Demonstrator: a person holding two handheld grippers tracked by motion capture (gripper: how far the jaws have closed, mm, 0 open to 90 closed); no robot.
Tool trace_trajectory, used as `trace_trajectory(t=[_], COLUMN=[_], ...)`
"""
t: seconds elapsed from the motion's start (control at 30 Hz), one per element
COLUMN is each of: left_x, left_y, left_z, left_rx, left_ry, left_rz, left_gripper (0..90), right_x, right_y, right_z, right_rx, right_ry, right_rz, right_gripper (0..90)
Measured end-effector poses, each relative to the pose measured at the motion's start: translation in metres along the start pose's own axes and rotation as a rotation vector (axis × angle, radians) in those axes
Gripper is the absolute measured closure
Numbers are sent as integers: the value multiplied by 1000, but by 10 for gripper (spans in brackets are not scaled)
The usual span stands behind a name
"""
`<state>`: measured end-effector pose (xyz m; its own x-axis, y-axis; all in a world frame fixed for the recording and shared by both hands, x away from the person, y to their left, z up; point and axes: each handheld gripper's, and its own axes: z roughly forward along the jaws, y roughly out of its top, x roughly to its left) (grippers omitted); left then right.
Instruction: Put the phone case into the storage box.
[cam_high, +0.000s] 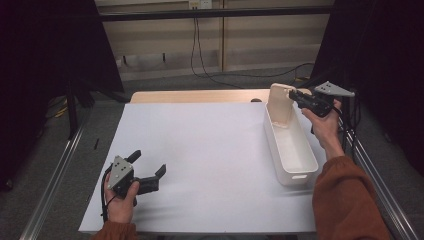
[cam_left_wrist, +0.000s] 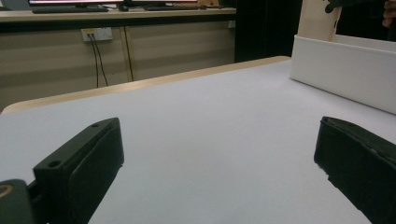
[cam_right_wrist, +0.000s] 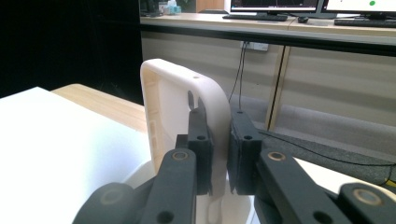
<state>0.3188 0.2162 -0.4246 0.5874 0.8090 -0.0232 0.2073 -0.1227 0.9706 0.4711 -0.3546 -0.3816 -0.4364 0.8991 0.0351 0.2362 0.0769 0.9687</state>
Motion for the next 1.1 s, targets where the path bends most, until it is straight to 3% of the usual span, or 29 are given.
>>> trace_trajectory(t=[0.57, 0.83, 1.1], left_x=[0, 0, 0], left_y=[-1, 0, 0], left_z=[2, 3, 2], left_rx=[6, 5, 6], left_ry=[-1, -10, -10], left_rz=[-6, 5, 6], left_gripper=[17, 18, 18], right_x=[-7, -7, -9], right_y=[-7, -1, -1], right_z=[10, 16, 21], right_rx=[28, 61, 73], right_ry=[2, -23, -41], right_rz=[3, -36, -33], right_gripper=[810, 788, 777])
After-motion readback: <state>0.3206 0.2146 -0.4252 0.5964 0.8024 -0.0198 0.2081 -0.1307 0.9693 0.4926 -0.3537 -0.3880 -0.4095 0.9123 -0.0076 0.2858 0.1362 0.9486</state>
